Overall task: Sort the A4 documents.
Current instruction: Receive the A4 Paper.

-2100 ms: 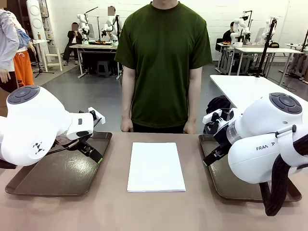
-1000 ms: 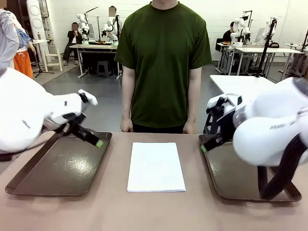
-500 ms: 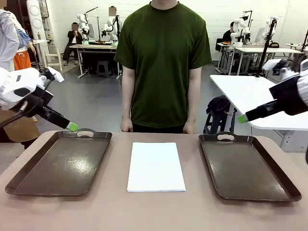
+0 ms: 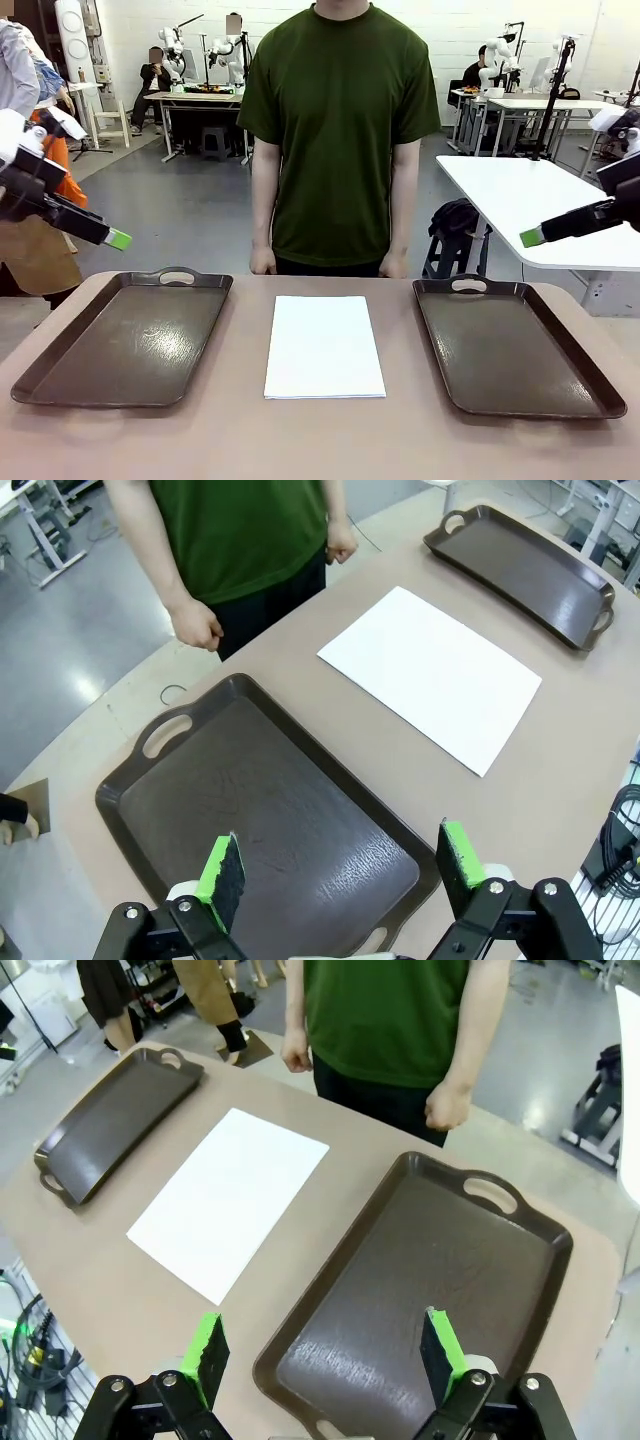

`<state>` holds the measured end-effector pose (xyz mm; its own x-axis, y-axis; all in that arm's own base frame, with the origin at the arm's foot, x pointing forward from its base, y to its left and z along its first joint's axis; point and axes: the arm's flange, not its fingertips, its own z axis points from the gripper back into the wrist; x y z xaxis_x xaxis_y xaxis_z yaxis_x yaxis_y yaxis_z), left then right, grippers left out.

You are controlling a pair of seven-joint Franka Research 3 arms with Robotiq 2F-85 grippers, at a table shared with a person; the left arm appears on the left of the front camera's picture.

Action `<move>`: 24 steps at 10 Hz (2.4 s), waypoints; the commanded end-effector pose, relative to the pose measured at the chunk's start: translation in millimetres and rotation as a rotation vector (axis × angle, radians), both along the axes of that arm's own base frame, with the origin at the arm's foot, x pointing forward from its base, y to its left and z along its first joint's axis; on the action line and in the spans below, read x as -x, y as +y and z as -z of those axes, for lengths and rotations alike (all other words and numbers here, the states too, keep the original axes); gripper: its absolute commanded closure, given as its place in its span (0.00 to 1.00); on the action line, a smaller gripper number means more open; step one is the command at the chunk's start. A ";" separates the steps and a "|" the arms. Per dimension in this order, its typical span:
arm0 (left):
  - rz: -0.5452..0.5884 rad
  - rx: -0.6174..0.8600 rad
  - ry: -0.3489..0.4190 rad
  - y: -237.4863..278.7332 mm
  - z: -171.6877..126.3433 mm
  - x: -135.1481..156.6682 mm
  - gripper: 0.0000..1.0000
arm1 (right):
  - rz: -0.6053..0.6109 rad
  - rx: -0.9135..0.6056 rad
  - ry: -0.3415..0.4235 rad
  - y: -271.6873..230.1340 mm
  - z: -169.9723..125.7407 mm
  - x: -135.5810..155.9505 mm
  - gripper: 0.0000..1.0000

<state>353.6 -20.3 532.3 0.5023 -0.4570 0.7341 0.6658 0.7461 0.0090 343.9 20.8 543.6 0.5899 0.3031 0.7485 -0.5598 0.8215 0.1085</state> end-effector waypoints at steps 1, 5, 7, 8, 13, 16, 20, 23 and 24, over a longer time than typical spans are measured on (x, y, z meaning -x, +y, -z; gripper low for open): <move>0.004 -0.016 -0.010 3.0 53.3 61.0 0.00 | -0.015 -0.020 0.010 -8.4 54.8 56.3 0.00; -0.056 0.005 0.039 5.6 51.4 50.0 0.00 | 0.027 -0.031 0.090 -7.9 52.3 48.9 0.00; -0.010 0.003 0.002 7.9 -2.4 3.4 0.00 | 0.003 -0.010 0.045 -12.6 2.4 5.7 0.00; -0.010 0.003 0.002 7.9 -2.4 3.4 0.00 | 0.003 -0.010 0.045 -12.6 2.4 5.7 0.00; -0.010 0.003 0.002 7.9 -2.4 3.4 0.00 | 0.003 -0.010 0.045 -12.6 2.4 5.7 0.00; -0.010 0.003 0.002 7.9 -2.4 3.4 0.00 | 0.003 -0.010 0.045 -12.6 2.4 5.7 0.00; -0.010 0.003 0.002 7.9 -2.4 3.4 0.00 | 0.003 -0.010 0.045 -12.6 2.4 5.7 0.00; -0.010 0.003 0.002 7.9 -2.4 3.4 0.00 | 0.003 -0.010 0.045 -12.6 2.4 5.7 0.00; -0.010 0.003 0.002 7.9 -2.4 3.4 0.00 | 0.003 -0.010 0.045 -12.6 2.4 5.7 0.00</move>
